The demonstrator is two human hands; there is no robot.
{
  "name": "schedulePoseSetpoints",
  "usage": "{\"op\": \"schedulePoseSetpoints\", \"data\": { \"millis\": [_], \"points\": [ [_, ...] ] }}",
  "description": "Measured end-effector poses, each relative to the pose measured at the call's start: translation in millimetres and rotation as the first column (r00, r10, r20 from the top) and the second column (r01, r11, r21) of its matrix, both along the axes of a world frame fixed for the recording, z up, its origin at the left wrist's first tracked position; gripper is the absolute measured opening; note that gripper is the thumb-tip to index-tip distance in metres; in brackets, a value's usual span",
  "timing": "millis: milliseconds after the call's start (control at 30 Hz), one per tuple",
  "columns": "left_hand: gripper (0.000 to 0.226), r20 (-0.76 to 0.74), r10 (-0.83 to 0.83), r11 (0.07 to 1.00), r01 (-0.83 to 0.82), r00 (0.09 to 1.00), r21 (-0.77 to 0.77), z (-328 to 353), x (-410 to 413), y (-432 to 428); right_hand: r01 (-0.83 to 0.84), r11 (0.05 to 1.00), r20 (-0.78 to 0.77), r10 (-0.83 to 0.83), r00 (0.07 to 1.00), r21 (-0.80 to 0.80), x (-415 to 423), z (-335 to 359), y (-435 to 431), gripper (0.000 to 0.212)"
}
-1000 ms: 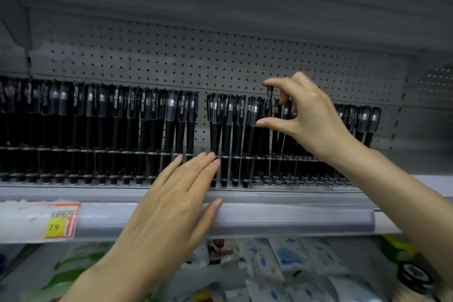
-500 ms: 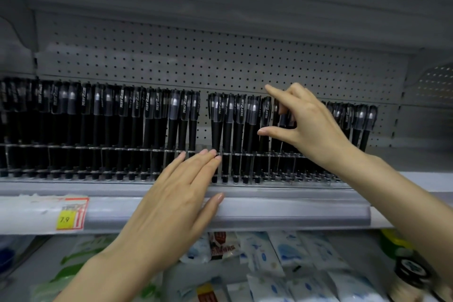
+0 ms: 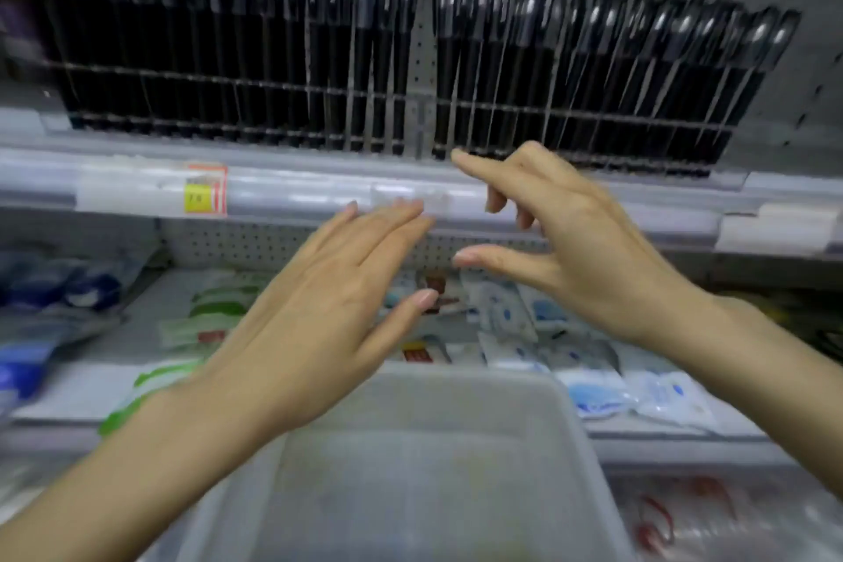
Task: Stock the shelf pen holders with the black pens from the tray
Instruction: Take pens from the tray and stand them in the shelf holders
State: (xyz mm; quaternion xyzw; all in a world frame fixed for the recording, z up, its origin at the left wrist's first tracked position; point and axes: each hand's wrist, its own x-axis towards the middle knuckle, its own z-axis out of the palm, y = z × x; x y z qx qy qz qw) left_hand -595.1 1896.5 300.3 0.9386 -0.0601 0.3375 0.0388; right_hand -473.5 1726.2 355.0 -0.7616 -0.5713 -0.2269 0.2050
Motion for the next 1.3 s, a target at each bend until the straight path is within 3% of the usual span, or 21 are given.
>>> {"op": "schedulePoseSetpoints", "data": {
  "millis": [100,167,300,400,500,567,667,767,1033,1167,1300],
  "points": [
    [0.058,-0.125,0.035,0.998,-0.041,0.992,-0.049,-49,-41,2,-0.085,0.99,-0.133,0.07,0.989,-0.112,-24,-59,2,0.073],
    [0.058,-0.22,0.065,0.991,-0.088,0.973,-0.099,-76,-68,1,-0.073,0.982,-0.262,0.024,0.965,-0.177,-34,-88,-3,0.073],
    [0.06,-0.412,0.107,0.956,-0.208,0.905,-0.208,-143,-128,1,-0.162,0.922,-0.641,-0.111,0.76,-0.351,-69,-168,-7,0.074],
    [0.061,-0.435,0.103,0.914,-0.257,0.895,-0.314,-159,-149,-4,-0.216,0.868,-0.741,-0.225,0.633,-0.448,-85,-213,-13,0.065],
    [0.062,-0.409,0.118,0.861,-0.299,0.905,-0.412,-163,-154,-12,-0.227,0.855,-0.814,-0.313,0.489,-0.466,-90,-234,-19,0.037],
    [0.061,-0.407,0.143,0.858,-0.318,0.902,-0.403,-169,-154,-17,-0.239,0.842,-0.818,-0.336,0.467,-0.483,-90,-239,-21,0.026],
    [0.058,-0.416,0.166,0.854,-0.341,0.894,-0.393,-174,-152,-17,-0.239,0.802,-0.778,-0.382,0.5,-0.547,-87,-241,-23,0.023],
    [0.058,-0.416,0.179,0.853,-0.351,0.892,-0.386,-174,-148,-14,-0.254,0.783,-0.783,-0.42,0.46,-0.569,-83,-244,-23,0.021],
    [0.056,-0.402,0.161,0.837,-0.34,0.901,-0.427,-172,-148,-13,-0.248,0.83,-0.849,-0.411,0.331,-0.499,-75,-240,-22,0.012],
    [0.059,-0.445,0.12,0.883,-0.301,0.887,-0.361,-164,-146,-10,-0.165,0.932,-0.942,-0.3,0.152,-0.323,-76,-216,-22,0.009],
    [0.06,-0.426,0.074,0.946,-0.199,0.902,-0.257,-149,-133,-4,-0.01,0.997,-0.99,-0.077,0.121,-0.079,-69,-181,-31,0.013]
  ]
}}
